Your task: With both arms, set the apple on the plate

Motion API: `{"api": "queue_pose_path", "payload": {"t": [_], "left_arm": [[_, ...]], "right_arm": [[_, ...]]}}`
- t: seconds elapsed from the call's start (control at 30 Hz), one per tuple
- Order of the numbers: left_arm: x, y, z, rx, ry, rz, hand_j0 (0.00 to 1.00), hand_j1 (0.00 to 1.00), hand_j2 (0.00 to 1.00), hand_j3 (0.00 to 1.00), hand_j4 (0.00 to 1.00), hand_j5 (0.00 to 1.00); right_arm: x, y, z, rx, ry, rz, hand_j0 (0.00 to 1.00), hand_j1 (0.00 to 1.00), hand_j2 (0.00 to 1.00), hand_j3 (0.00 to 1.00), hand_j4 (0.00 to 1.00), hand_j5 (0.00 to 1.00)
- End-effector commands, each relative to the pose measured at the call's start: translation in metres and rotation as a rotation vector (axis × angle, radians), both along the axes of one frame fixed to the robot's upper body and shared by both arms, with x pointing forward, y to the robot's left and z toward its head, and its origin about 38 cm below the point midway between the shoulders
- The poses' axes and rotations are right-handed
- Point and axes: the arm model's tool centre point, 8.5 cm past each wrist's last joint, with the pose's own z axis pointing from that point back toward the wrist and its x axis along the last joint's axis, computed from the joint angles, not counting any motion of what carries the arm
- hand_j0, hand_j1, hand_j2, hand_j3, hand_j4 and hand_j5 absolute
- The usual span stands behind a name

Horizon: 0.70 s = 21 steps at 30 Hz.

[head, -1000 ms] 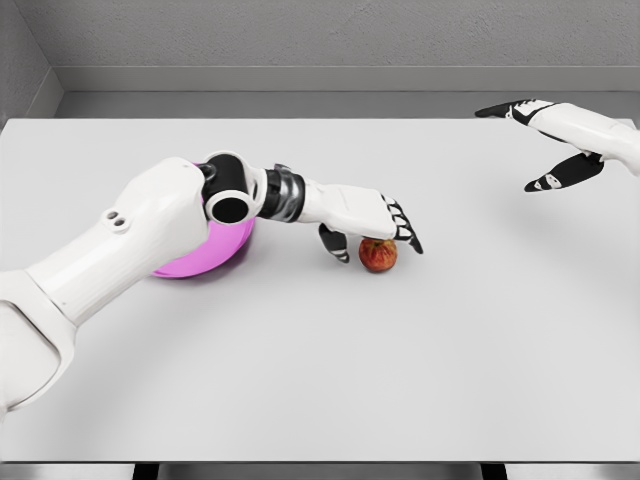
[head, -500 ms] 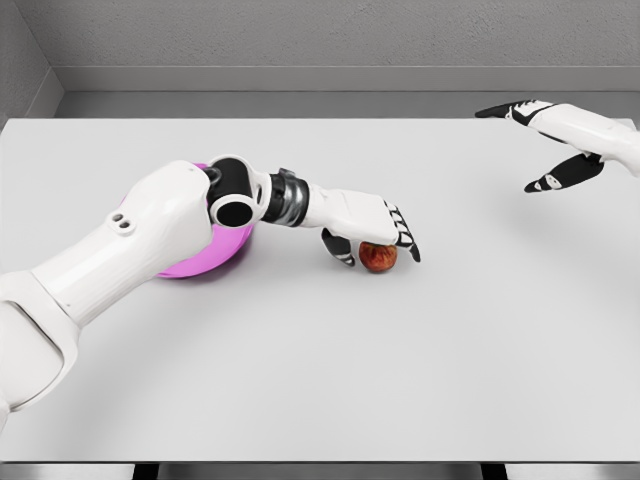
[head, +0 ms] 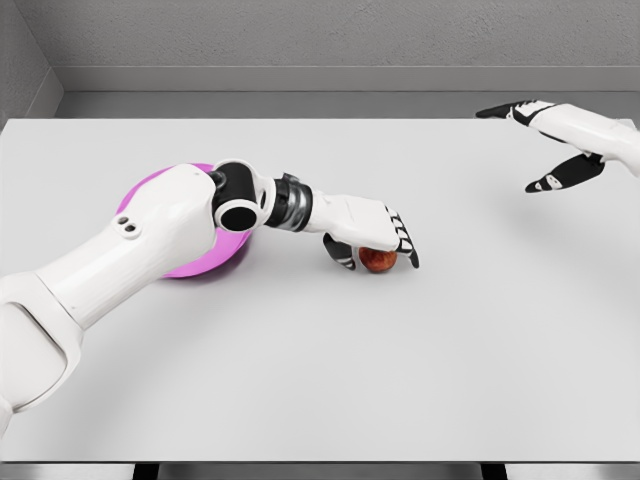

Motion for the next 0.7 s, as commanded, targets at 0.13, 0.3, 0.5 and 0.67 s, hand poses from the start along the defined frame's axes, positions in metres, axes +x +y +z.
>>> {"api": "queue_pose_path", "payload": {"t": [0.13, 0.3, 0.5, 0.67], "left_arm": [[0.0001, 0.0003, -0.0009, 0.011, -0.010, -0.001, 0.76, 0.76, 0.76, 0.76, 0.76, 0.76], [0.0001, 0.0003, -0.0009, 0.011, -0.010, -0.001, 0.76, 0.76, 0.76, 0.76, 0.76, 0.76], [-0.0002, 0.0000, -0.0007, 0.010, -0.010, -0.002, 0.65, 0.65, 0.65, 0.65, 0.65, 0.65], [-0.0005, 0.0001, -0.0003, 0.010, -0.011, -0.003, 0.58, 0.58, 0.58, 0.58, 0.58, 0.58]], "right_arm": [[-0.0001, -0.0015, 0.0009, 0.006, 0.001, -0.004, 1.00, 1.00, 1.00, 1.00, 1.00, 1.00], [0.0000, -0.0010, 0.0006, 0.006, 0.001, -0.004, 1.00, 1.00, 1.00, 1.00, 1.00, 1.00], [0.0001, -0.0013, 0.0004, 0.008, 0.002, -0.005, 1.00, 1.00, 1.00, 1.00, 1.00, 1.00], [0.0000, -0.0019, 0.0006, 0.007, 0.002, -0.006, 1.00, 1.00, 1.00, 1.00, 1.00, 1.00]]}}
